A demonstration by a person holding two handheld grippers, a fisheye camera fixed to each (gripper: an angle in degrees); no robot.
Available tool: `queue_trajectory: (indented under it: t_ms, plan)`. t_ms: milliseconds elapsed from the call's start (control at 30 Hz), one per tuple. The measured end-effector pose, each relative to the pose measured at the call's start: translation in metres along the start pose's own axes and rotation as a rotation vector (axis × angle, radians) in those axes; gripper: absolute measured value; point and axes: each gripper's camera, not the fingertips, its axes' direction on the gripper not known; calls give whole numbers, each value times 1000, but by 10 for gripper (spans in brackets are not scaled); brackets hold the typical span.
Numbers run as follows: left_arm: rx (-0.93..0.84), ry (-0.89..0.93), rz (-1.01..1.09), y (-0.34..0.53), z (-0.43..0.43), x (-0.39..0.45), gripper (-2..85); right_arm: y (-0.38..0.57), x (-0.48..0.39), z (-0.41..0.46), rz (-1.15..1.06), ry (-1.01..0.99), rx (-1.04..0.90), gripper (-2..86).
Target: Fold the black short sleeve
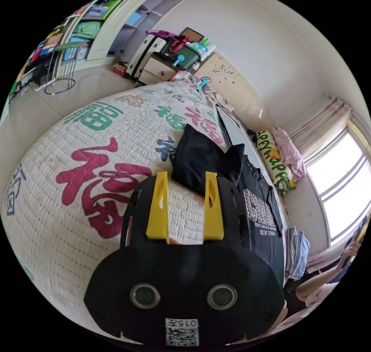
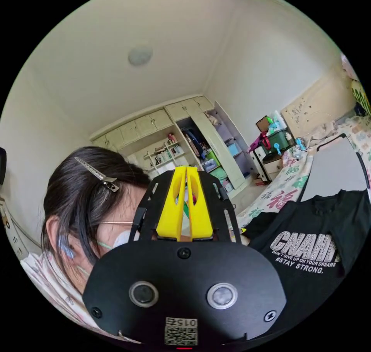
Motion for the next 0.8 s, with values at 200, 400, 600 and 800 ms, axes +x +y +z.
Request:
queue_trajectory:
  t_ms: [200,400,600,800]
  plan:
    - [-41,232,24,-14,-21,29,70,75,40,106,-249,33,-98,6]
    - [-130,158,196,-18,-60,92,68,179,260,333,-43,372,-731,62]
    - [-110,186,143,-13,-82,109,108,321,385,485,35,589,-1030,109]
    - [-72,238,61,-2,-98,106,99,421,435,544,25,780,-1076,128]
